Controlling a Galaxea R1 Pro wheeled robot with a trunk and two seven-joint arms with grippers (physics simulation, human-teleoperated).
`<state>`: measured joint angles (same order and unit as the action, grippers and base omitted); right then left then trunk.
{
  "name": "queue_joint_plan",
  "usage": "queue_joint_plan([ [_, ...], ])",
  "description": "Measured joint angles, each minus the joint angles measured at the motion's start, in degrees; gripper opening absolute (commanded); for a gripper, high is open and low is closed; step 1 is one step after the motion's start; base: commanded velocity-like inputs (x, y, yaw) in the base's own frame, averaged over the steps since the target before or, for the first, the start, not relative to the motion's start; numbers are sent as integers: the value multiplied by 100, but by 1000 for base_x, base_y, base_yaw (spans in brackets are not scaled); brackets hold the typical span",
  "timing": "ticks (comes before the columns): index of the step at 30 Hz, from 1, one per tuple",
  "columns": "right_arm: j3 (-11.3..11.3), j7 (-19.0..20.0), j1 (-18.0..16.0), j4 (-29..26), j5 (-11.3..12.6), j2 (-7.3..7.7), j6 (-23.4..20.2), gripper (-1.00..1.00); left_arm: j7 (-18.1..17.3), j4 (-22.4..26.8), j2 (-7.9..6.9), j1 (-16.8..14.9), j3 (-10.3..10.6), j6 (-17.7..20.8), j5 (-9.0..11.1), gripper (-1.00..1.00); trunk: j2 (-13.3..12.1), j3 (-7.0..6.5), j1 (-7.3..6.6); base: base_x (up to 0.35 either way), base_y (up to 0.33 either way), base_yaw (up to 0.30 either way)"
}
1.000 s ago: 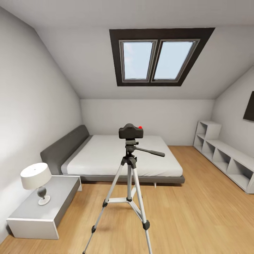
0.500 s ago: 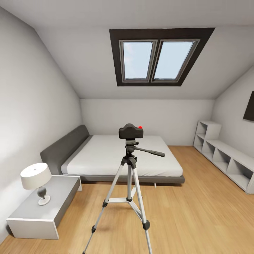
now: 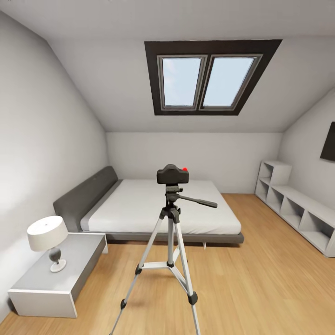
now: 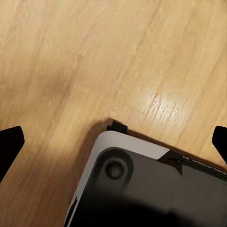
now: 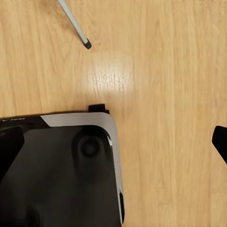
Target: Attach the digital camera to the camera tripod in the bedroom.
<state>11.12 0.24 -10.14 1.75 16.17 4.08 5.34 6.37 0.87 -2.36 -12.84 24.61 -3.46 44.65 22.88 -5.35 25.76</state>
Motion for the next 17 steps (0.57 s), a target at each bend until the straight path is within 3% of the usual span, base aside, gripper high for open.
queue_joint_plan([
  [17, 0, 0, 0, 0, -1, 25, -5, 100, 0, -4, 8, 0, -21, 0, 20, 100, 0, -9, 0, 0, 0, 0],
])
